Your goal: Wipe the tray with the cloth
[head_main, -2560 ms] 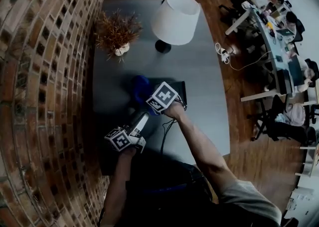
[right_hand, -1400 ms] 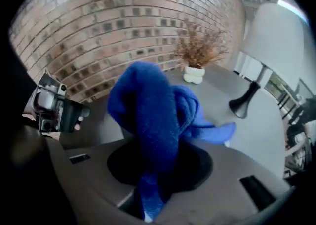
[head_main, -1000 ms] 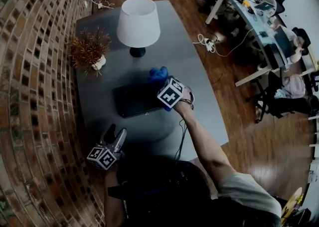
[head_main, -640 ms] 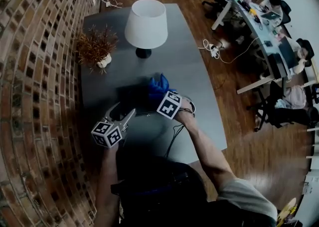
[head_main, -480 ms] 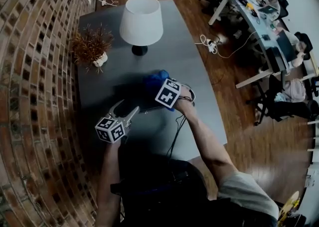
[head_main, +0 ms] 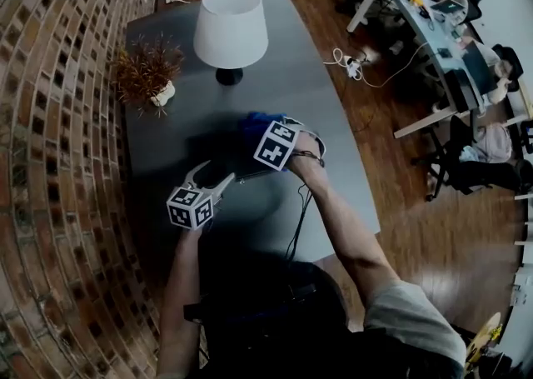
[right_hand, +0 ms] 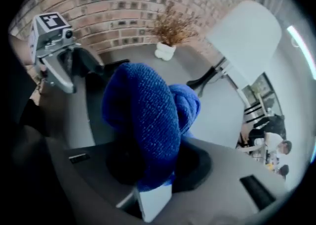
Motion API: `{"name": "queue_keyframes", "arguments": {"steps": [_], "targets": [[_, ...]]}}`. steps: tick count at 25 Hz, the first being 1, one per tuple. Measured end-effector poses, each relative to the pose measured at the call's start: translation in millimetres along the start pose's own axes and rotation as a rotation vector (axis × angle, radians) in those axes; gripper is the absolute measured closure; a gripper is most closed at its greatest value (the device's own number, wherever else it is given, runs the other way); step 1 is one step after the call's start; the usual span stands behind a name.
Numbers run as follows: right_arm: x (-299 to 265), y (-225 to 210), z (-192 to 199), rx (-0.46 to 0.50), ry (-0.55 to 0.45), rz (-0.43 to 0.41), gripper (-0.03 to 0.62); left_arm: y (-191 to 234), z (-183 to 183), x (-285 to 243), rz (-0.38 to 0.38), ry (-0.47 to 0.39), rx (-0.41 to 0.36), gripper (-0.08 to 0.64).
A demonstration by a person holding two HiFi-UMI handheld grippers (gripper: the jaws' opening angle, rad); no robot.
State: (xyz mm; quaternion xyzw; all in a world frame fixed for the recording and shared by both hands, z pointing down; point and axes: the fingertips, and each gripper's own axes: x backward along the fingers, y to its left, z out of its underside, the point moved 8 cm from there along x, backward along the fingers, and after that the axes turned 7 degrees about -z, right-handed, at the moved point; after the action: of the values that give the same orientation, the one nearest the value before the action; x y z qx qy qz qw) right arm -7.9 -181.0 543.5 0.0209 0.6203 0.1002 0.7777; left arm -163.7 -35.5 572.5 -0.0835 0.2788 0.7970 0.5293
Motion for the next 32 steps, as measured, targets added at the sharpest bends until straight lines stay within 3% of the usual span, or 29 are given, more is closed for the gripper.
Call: {"name": "queue_keyframes", "arguments": {"steps": [2,4,7,9,12,13,15,18,19,20,23,25,28,30,32], "targets": [[-9,-13,-1,-0.003,-0.037,0.045,0.494,-1,1,0,0.005,-0.002,0.004,0.273],[-12,2,4,0.044,-0.005,0.006,0.494,-4,2,1,0.014,-0.004,0.011,0.281],[-1,49,4,0.132,0.098,-0.197,0.494,-2,0,-1,0.021,-0.007,0.004,0.281],[4,52,-15,0.103,0.003,-0.248,0.494,2,-2,-1,0.009,-0.01,0.002,0.282],[-11,28,-39,-0.022,-0.16,-0.161,0.494,4,0,0,-0.002,-0.013,0.01,0.282],[-18,28,-41,-0.066,-0.185,-0.173,0.494,3,1,1,-0.004,-0.013,0.013,0.282],[-24,48,-33,-0.13,-0.204,-0.271,0.494,1,2,2,-0.004,-0.019,0.028,0.282],[-6,92,-7,-0.122,-0.18,-0.497,0.495,1,-1,4,0.006,-0.042,0.047,0.301],[1,96,5,-0.127,-0.17,-0.513,0.494,1,-1,4,0.008,-0.044,0.046,0.301],[6,86,19,-0.156,-0.171,-0.461,0.494,2,-1,4,0.006,-0.046,0.043,0.301],[20,11,35,-0.294,-0.32,-0.121,0.494,7,-1,4,-0.004,-0.058,0.053,0.307],[18,-26,26,-0.351,-0.415,-0.012,0.494,8,-1,4,-0.005,-0.057,0.053,0.307],[-9,-26,23,-0.285,-0.359,-0.028,0.494,5,1,6,-0.005,-0.045,0.045,0.307],[-10,-4,30,-0.213,-0.307,-0.043,0.494,3,1,6,-0.004,-0.042,0.046,0.307],[2,26,45,-0.14,-0.237,-0.113,0.494,2,-1,4,-0.001,-0.042,0.045,0.307]]}}
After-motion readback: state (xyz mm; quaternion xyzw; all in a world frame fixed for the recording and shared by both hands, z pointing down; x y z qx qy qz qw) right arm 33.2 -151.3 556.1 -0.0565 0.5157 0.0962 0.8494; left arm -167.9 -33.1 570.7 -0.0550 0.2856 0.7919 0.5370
